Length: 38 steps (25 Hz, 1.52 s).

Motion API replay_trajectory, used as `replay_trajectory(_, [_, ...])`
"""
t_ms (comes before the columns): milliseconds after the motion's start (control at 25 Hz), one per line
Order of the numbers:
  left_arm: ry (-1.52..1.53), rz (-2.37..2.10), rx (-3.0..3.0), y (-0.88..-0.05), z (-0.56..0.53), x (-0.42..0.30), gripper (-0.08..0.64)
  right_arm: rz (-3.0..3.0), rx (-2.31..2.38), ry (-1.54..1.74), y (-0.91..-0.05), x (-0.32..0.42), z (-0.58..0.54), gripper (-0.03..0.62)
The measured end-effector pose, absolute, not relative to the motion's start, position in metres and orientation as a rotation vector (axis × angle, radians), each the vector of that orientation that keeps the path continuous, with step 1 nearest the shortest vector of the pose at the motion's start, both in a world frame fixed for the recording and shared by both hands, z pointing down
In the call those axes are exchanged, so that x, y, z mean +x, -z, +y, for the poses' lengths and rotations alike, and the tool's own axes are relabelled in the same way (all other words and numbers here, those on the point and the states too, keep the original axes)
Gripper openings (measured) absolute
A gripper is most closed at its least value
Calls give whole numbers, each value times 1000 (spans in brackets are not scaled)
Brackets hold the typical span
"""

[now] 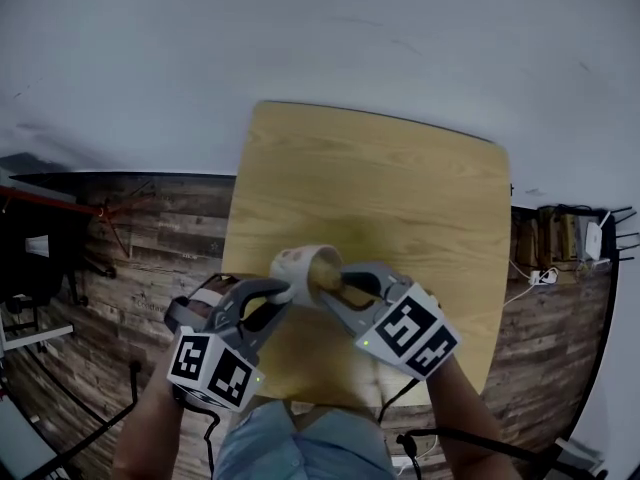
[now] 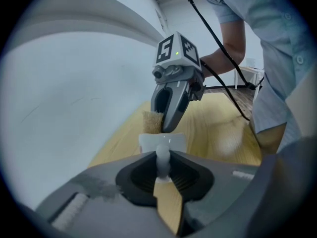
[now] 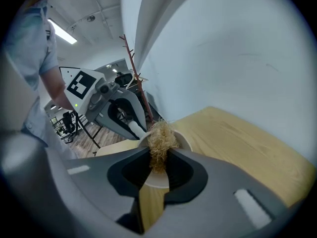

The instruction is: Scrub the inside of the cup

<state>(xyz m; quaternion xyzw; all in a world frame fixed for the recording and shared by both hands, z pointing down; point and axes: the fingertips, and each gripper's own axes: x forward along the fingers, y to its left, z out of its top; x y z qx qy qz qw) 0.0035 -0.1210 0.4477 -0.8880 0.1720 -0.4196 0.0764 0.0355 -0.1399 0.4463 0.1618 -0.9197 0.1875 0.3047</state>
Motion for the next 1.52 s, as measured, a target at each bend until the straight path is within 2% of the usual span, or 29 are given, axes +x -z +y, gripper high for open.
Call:
replay_trajectory(360, [1258, 480, -2656, -447, -121, 4, 74, -2371, 292, -446, -477, 23, -147, 74])
replay_trajectory(960, [1257, 485, -2638, -448, -122, 4, 74, -2267, 97, -684, -484, 22, -124, 71])
replay_trajectory(1200, [1257, 470, -2635, -449, -119, 3, 74, -2361, 114, -809, -472, 15, -126, 71])
replay_trajectory(1520, [1253, 472, -2635, -449, -117, 1, 74, -2412, 229, -775, -460, 20, -138, 71])
